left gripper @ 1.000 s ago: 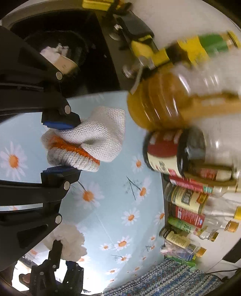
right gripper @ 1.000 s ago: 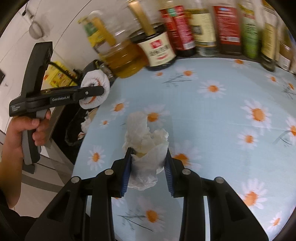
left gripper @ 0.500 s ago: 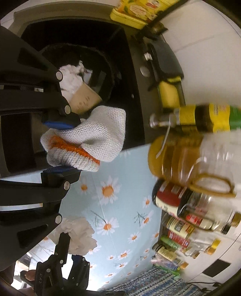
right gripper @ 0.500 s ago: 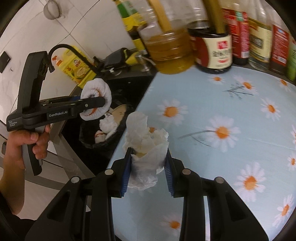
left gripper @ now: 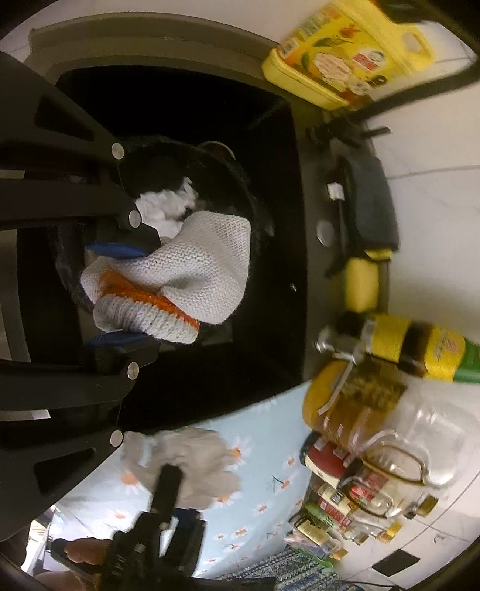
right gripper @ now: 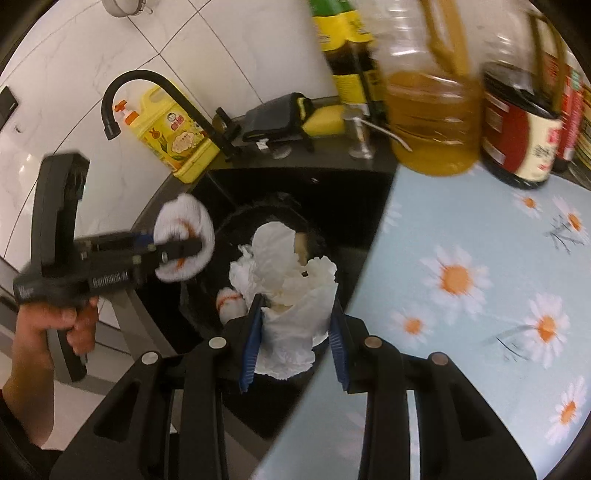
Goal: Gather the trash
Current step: 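Carry the glove and tissue over the black-bagged bin, then open both tools to drop the glove and tissue into the bin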
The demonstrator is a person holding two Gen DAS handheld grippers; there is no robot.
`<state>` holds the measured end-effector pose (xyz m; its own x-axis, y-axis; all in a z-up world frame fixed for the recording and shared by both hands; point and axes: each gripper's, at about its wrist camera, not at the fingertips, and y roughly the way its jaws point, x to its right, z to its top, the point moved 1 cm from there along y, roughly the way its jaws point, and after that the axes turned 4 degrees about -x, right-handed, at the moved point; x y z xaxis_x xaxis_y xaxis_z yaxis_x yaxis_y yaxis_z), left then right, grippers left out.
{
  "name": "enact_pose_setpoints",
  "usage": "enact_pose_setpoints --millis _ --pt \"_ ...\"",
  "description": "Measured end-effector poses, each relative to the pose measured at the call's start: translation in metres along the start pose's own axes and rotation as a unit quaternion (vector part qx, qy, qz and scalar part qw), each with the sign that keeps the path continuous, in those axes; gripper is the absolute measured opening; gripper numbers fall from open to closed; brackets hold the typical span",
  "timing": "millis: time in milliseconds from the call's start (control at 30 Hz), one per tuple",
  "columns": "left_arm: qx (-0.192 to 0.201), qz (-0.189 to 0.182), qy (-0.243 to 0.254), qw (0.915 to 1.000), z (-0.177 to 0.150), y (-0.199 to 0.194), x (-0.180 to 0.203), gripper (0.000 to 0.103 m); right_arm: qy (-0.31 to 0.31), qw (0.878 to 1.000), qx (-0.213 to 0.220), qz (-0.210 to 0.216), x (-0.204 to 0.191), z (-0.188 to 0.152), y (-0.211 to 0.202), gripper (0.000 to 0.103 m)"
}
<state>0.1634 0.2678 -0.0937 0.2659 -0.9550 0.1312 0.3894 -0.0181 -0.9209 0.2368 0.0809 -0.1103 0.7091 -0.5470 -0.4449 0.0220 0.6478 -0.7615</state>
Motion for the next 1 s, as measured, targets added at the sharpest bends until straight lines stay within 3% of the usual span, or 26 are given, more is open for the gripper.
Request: enact_pose_setpoints --millis 400,833,900,933,967,1000 --pt "-0.044 -0.041 -0.027 0.9978 -0.019 0.029 -0.061 0.03 0.006 0.999 -0.03 -0.009 -0.04 0.036 0.054 0.036" --pt "-0.059 -0.073 -0.045 0.9946 -0.023 0.037 -0.092 0.03 -0.014 0.997 -0.064 -0.029 -0.064 0.057 0.104 0.037" --pt "-0.064 -0.077 -0.046 0.9939 -0.022 0.04 -0.094 0.035 -0.009 0.997 -0.068 -0.031 -0.065 0.058 0.107 0.041" --pt "-0.071 -0.079 -0.048 0.9932 -0.022 0.043 -0.096 0.044 -0.006 0.997 -0.07 -0.033 -0.066 0.058 0.109 0.051" --pt "-0.074 -0.083 -0.048 0.9926 -0.022 0.044 -0.097 0.056 -0.001 0.997 -0.07 -0.035 -0.066 0.059 0.109 0.054" --pt "-0.075 -0.088 -0.048 0.9922 -0.023 0.044 -0.098 0.06 0.004 0.997 -0.067 -0.037 -0.066 0.059 0.108 0.055"
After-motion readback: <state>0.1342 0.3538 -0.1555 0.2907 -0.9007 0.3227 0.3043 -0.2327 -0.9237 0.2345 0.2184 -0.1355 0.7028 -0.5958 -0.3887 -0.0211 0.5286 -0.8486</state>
